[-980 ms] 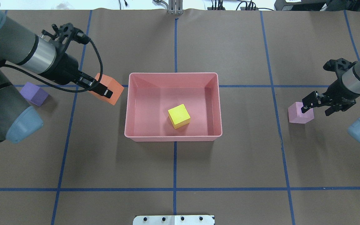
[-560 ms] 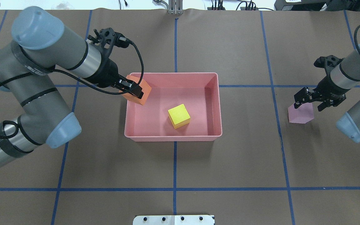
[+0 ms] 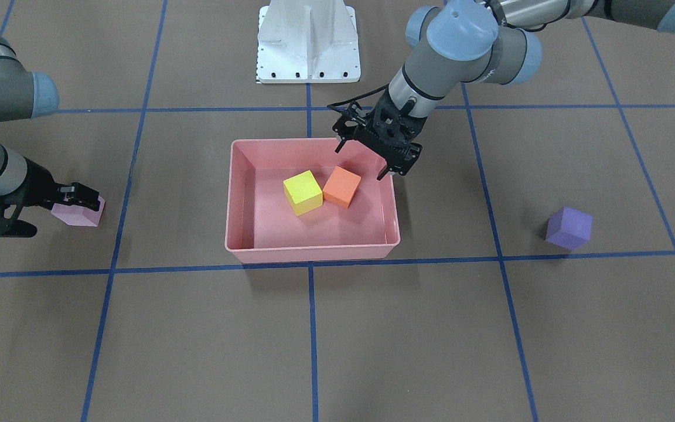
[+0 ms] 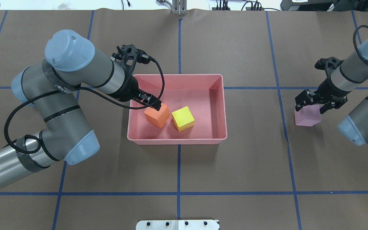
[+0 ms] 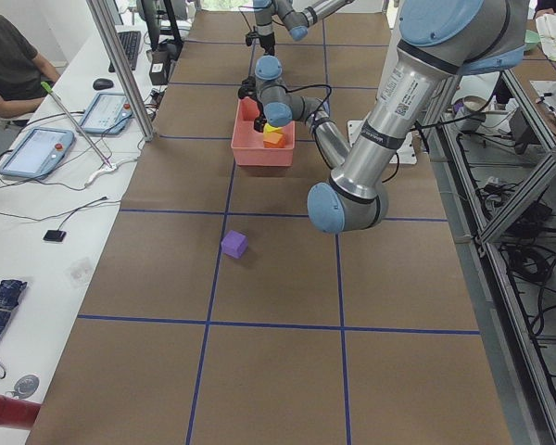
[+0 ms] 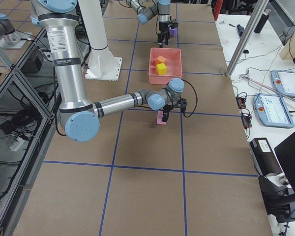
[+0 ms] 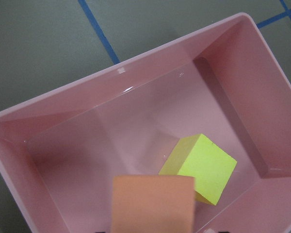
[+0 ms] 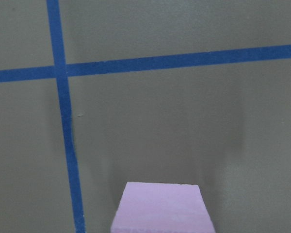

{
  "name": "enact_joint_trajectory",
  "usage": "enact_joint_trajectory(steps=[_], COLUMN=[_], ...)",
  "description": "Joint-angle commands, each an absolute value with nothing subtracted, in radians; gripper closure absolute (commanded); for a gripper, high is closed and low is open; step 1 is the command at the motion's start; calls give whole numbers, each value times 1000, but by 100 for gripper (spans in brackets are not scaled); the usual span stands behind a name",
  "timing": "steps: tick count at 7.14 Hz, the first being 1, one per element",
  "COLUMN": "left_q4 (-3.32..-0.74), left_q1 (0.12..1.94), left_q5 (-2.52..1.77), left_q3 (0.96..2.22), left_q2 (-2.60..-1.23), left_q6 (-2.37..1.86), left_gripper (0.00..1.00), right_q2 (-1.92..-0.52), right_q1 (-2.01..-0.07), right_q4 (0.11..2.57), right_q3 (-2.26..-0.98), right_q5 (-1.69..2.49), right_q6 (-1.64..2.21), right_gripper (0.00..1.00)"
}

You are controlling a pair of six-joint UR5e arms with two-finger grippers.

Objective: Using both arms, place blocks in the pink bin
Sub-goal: 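Drop the orange cube into the bin while the right gripper grasps the pink cube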

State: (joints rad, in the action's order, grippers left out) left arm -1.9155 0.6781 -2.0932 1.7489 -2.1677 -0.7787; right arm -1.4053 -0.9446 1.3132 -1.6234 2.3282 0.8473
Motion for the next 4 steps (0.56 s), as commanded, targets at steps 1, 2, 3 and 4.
enact_joint_trajectory(steps=[1, 2, 3, 4], left_q4=[-1907, -1910, -1908, -1919], left_q1=[766, 837, 889, 953], left_q5=[-2094, -2103, -2103, -2100], left_q3=[1811, 1836, 1833, 1812], left_q2=[-2078, -1968, -1886, -1797], left_q6=[-776, -738, -557, -341], left_gripper=[0, 0, 0, 0], right_q2=[-1407, -1387, -1381, -1375], right_q1=[-942, -942, -942, -942], right_q4=[1312, 1312, 1313, 1316], right_q3=[-1626, -1646, -1682, -1722], right_q5=[2329, 2329, 2329, 2333], right_q6=[839, 841, 851, 854], right_gripper=[94, 100, 100, 100])
